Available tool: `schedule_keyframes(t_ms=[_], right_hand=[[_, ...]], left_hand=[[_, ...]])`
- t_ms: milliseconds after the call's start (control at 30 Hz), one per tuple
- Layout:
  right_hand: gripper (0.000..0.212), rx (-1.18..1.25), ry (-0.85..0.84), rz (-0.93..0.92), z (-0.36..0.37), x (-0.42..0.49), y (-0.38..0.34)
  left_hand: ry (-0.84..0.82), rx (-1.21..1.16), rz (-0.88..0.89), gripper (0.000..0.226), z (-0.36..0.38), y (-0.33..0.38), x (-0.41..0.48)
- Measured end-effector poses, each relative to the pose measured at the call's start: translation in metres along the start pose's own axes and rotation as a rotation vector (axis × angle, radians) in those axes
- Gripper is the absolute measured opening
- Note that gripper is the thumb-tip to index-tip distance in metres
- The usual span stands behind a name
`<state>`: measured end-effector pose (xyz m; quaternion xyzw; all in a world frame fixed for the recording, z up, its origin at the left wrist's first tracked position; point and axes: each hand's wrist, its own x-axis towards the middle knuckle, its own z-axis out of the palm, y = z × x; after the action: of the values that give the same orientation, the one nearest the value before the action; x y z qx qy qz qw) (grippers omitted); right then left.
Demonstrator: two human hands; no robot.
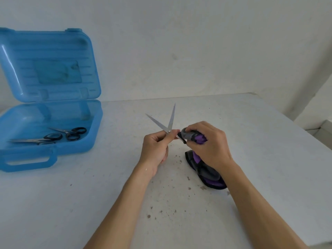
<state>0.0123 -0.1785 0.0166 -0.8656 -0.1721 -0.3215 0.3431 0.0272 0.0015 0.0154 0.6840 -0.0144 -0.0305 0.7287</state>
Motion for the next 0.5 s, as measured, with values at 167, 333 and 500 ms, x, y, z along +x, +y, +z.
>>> schedule_keyframes(t_ms=[167, 333, 500], right_hand=[[0.026, -0.152, 0.081, -0.162, 0.013, -0.004, -0.006], [0.017, -0.279, 0.018, -0.201, 0.022, -0.006, 0.004], [0.013, -0.313, 0.063, -0.258, 0.026, -0.007, -0.003]], left_hand=[[0.067, -0.077, -0.052, 0.024, 0.005, -0.002, 0.000], [0.147, -0.080, -0.083, 0.019, 0.000, -0.008, 0.006], [0.148, -0.070, -0.056, 0.021, 0.005, -0.011, 0.005]])
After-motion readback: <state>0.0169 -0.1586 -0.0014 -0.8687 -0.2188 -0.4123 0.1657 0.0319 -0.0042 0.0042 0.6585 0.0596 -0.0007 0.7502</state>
